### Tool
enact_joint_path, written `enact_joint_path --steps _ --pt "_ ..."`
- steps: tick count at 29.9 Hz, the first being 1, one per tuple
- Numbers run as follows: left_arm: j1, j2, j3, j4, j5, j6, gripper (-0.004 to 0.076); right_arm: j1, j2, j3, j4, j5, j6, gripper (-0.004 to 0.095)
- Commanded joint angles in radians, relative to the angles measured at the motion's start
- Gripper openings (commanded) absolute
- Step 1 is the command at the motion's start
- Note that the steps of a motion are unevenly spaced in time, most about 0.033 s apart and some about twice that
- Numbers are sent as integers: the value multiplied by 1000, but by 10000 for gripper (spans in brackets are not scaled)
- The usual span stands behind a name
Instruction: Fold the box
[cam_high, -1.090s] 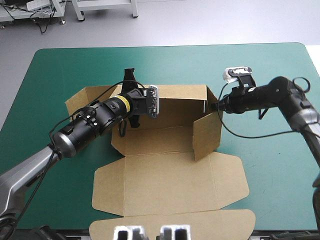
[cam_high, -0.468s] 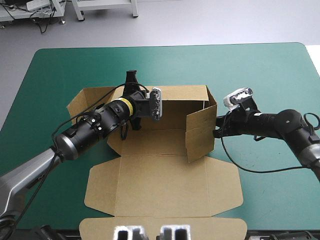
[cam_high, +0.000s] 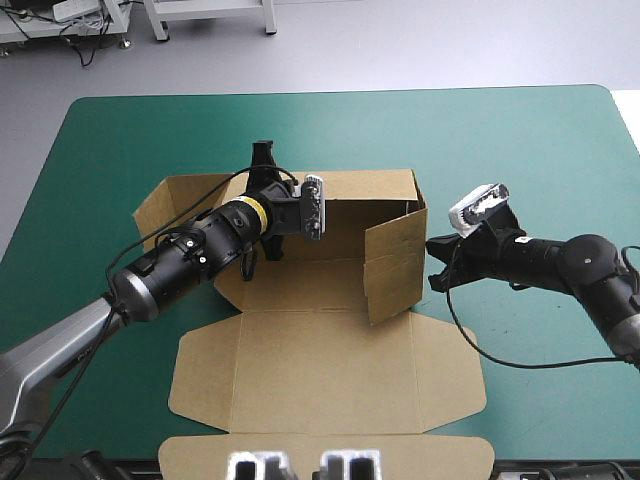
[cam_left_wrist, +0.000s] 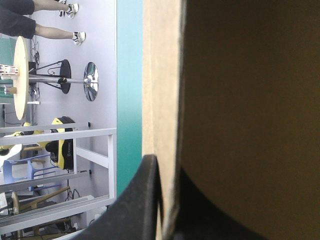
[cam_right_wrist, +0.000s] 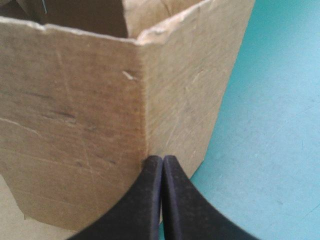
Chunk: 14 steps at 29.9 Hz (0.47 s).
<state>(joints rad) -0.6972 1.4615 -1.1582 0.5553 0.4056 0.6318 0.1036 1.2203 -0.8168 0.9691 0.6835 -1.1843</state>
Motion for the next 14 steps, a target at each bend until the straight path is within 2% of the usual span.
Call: enact_joint_path --steps 1,4,6,9,11,14 --pt "-8 -15 -7 -31 36 -22 -10 1 -28 -12 22 11 -16 -3" --pt "-8 -15 -7 -31 38 -22 -10 1 -33 -12 14 61 -25 110" --pt "-8 -15 -7 -31 38 -22 -10 1 -41 -12 14 102 -40 266" --pt "-8 -15 -7 -31 38 -22 -10 1 -45 -12 19 103 -47 531" --pt "-8 -15 -7 -31 38 -22 -10 1 -43 -12 32 99 -90 668" --pt "-8 -15 -7 -31 36 -22 -10 1 -23 -12 96 99 -182 724"
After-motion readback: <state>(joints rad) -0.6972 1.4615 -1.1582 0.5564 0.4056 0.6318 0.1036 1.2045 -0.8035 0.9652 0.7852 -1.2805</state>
